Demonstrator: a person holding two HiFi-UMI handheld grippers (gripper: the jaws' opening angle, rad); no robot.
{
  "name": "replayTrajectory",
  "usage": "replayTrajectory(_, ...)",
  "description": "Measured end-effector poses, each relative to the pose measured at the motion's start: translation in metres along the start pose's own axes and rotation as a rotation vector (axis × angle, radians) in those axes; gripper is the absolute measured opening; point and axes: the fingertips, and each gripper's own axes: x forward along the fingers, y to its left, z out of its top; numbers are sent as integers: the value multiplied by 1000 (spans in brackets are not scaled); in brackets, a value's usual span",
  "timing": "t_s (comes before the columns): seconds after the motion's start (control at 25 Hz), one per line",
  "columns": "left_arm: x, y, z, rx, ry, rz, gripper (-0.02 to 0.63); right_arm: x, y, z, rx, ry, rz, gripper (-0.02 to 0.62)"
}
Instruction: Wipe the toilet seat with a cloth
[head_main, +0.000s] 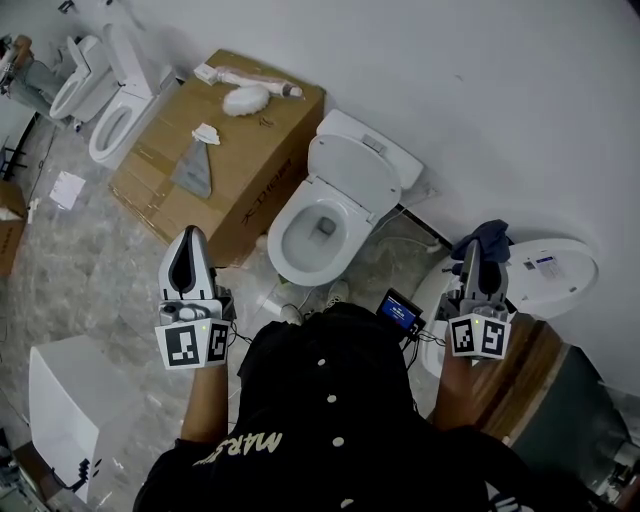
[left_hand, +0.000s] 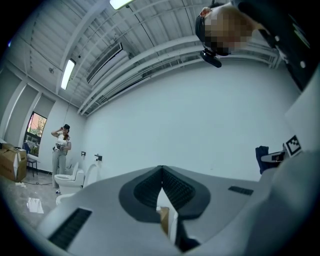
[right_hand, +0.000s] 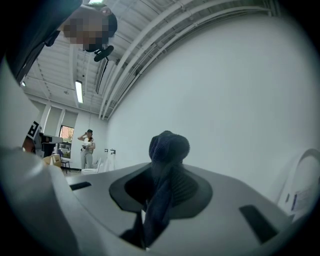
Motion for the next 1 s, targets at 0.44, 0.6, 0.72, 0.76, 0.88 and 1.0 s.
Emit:
replayTrajectory(0.44, -2, 7, 4, 9, 0, 32, 11, 30, 33, -2, -8, 8, 88, 84)
replayTrajectory(0.6, -1, 12, 10, 13, -12, 40, 11, 42, 45, -3, -19, 17, 117, 83)
replayTrajectory(0.72, -1, 14, 13, 21, -14, 42, 11, 48, 51, -4, -13, 19, 127, 83)
replayTrajectory(0.76, -1, 15, 13, 23, -16, 46, 11, 50, 53, -4, -14, 18, 133, 83)
replayTrajectory(0.88, -2, 22, 14, 20, -21, 61, 11, 55, 59, -4, -23, 18, 151, 83)
replayTrajectory(1.0, -3, 27, 14, 21, -15, 66, 11, 60, 65, -2, -44, 18, 163, 83)
